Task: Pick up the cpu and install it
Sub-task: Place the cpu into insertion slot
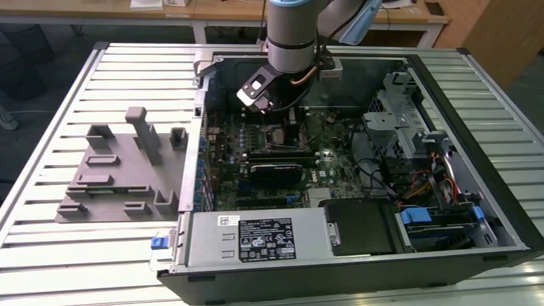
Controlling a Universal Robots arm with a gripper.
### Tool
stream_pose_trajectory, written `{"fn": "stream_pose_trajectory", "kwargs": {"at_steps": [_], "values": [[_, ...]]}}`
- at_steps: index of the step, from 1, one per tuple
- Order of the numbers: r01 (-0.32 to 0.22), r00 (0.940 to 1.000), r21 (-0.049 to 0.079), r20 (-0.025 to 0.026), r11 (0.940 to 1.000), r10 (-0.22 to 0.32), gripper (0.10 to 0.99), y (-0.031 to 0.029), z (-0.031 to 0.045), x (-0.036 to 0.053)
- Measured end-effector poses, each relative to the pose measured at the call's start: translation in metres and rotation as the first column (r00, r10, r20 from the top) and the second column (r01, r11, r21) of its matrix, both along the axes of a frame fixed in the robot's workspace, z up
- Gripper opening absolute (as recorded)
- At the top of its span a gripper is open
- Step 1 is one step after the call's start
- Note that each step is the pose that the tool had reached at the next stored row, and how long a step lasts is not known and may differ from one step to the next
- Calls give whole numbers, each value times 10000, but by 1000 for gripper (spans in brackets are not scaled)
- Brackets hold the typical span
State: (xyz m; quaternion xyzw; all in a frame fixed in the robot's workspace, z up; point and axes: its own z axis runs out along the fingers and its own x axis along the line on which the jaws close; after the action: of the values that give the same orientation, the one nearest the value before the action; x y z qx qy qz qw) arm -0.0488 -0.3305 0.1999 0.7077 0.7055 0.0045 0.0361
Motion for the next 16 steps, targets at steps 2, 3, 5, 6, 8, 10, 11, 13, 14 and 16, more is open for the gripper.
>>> {"fn": "stream_pose_trajectory", "kwargs": {"at_steps": [2,3,5,6,8,10,11,13,14,16], "values": [[0,10000,0,0,10000,0,478,0,0,0],[0,10000,0,0,10000,0,420,0,0,0],[0,10000,0,0,10000,0,361,0,0,0],[0,10000,0,0,10000,0,302,-1,0,0],[0,10000,1,0,10000,0,243,-1,0,0],[0,10000,0,0,10000,0,184,-1,0,0],[0,10000,1,0,10000,0,125,-1,0,0],[0,10000,0,0,10000,0,106,-1,0,0],[0,10000,0,0,10000,0,106,-1,0,0],[0,10000,0,0,10000,0,106,-1,0,0]]}}
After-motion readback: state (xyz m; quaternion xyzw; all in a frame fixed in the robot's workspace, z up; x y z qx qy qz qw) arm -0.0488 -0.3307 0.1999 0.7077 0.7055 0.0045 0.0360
